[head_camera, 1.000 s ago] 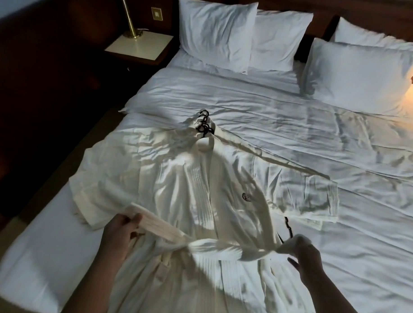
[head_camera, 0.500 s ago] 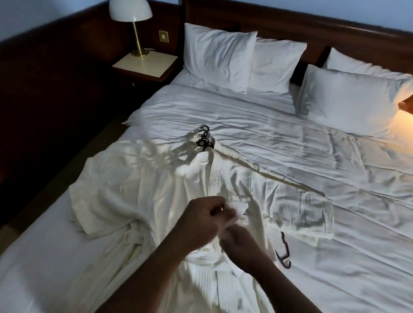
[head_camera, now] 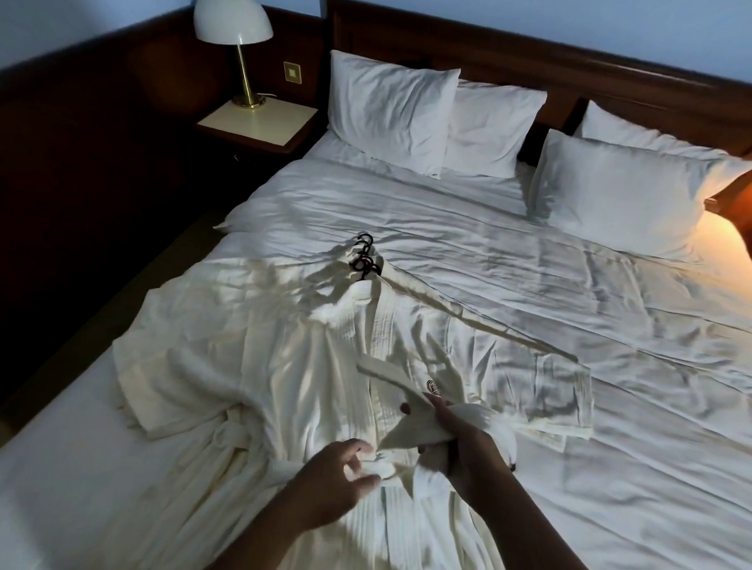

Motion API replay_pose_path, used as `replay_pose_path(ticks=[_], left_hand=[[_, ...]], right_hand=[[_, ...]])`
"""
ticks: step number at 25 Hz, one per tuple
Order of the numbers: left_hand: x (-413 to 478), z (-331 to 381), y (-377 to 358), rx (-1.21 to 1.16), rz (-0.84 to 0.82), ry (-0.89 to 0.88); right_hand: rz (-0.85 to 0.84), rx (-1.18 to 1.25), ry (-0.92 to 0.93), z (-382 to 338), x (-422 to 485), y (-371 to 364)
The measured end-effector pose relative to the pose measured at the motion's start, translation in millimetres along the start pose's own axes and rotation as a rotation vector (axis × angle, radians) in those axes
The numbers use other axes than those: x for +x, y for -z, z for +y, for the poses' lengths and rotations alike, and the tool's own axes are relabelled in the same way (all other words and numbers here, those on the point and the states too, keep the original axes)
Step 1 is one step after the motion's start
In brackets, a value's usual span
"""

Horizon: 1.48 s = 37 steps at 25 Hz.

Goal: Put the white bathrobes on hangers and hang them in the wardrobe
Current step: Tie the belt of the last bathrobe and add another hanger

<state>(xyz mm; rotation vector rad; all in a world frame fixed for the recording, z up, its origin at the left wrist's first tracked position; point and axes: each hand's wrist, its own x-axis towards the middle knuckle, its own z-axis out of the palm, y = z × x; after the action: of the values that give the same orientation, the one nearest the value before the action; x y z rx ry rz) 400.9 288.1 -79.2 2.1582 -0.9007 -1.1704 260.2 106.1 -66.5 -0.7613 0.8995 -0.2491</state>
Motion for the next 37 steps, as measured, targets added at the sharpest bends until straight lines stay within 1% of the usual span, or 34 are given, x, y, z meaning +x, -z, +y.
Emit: replay_pose_path(ticks=[1, 3, 5, 6, 7, 9, 10, 11, 12, 13, 14, 15, 16, 17, 19, 21, 23, 25, 27, 29, 30, 31, 32, 33, 34, 35, 36, 37], left_hand=[[2.0, -4.3, -11.9, 0.021, 0.015, -0.063], [14.5, -3.6, -20.3, -0.013, 0.06, -0.199], [23.1, 6.0, -11.6, -0.14, -0.023, -0.255], [26.4, 14.4, -4.7, -0.147, -0.087, -0.229], [35.4, 22.7, -2.3, -0.144, -0.092, -0.21], [51.7, 11.0, -6.9, -0.159, -0.131, -0.201], [56.5, 3.5, -8.0, -0.176, -0.138, -0.172], [58.4, 0.7, -11.0, -0.177, -0.137, -0.165], [59.0, -1.6, -14.0, -0.191, -0.121, -0.153], [59.0, -3.0, -16.9, -0.213, -0.098, -0.16], [58.1, -2.8, -18.4, -0.244, -0.105, -0.149], [57.7, -3.0, -19.4, -0.274, -0.119, -0.141], [55.9, -2.6, -18.5, -0.316, -0.178, -0.124], [55.3, -3.4, -18.3, -0.35, -0.25, -0.114], [53.7, -7.6, -18.8, -0.415, -0.383, -0.074], [51.1, -8.1, -21.4, -0.602, -0.405, 0.039], [50.7, -2.3, -21.6, -0.893, -0.351, 0.183], [52.7, 5.0, -16.3, -1.13, -0.303, 0.234], [56.5, 6.7, -10.0, -1.261, -0.247, 0.273], [60.9, 3.4, -3.4, -1.17, -0.199, 0.242], [62.7, -0.6, -1.9, -1.068, -0.175, 0.197], [66.0, -5.5, -1.2, -0.961, -0.152, 0.136], [68.1, -7.4, -0.6, -0.851, -0.094, 0.09], [70.4, -8.7, 1.7, -0.783, 0.007, 0.091], [72.5, -10.6, 6.0, -0.73, 0.12, 0.106], [75.3, -14.4, 10.6, -0.672, 0.216, 0.122], [75.1, -16.7, 15.7, -0.582, 0.304, 0.137], [76.1, -23.7, 18.8, -0.475, 0.358, 0.166]], right_hand=[[-0.038, -0.068, 0.004, -1.1, -2.0, -3.3], [-0.163, -0.195, 0.012, -1.2, -4.3, -4.5], [-0.239, -0.463, 0.042, -7.3, -11.9, -9.3], [-0.295, -0.675, 0.05, -9.2, -15.4, -11.4], [-0.36, -0.929, 0.05, -13.2, -19.5, -15.0], [-0.385, -1.461, 0.151, -9.9, -21.9, -18.0], [-0.364, -1.719, 0.165, -3.7, -19.1, -13.5], [-0.292, -1.908, 0.109, 5.3, -15.8, -7.4], [-0.21, -2.014, 0.081, 16.4, -14.0, -4.0], [-0.118, -2.07, 0.102, 29.7, -13.2, -0.3], [0.003, -2.079, 0.185, 42.9, -13.4, 1.4], [0.074, -2.049, 0.208, 53.2, -14.2, 0.3], [0.108, -2.05, 0.215, 61.9, -12.9, 1.3], [0.153, -2.045, 0.274, 67.9, -10.6, 4.6], [0.182, -1.983, 0.322, 74.0, -5.9, 9.4], [0.154, -2.015, 0.387, 68.7, -12.3, 5.8], [0.064, -2.025, 0.456, 65.9, -13.6, 4.8], [0.004, -2.015, 0.5, 61.4, -10.3, 8.2], [-0.049, -2.003, 0.56, 55.9, -9.6, 9.8], [-0.114, -2.011, 0.635, 52.9, -7.4, 12.5], [-0.156, -1.994, 0.642, 51.5, -5.1, 13.3], [-0.197, -1.92, 0.596, 51.6, -2.2, 15.5], [-0.222, -1.79, 0.536, 50.1, -1.8, 15.9], [-0.237, -1.597, 0.492, 48.4, -2.4, 16.0], [-0.233, -1.379, 0.489, 43.4, -6.2, 14.7], [-0.194, -1.14, 0.48, 35.7, -10.1, 14.8], [-0.145, -0.916, 0.396, 28.3, -12.4, 18.5], [-0.088, -0.749, 0.287, 20.8, -12.7, 24.3]])
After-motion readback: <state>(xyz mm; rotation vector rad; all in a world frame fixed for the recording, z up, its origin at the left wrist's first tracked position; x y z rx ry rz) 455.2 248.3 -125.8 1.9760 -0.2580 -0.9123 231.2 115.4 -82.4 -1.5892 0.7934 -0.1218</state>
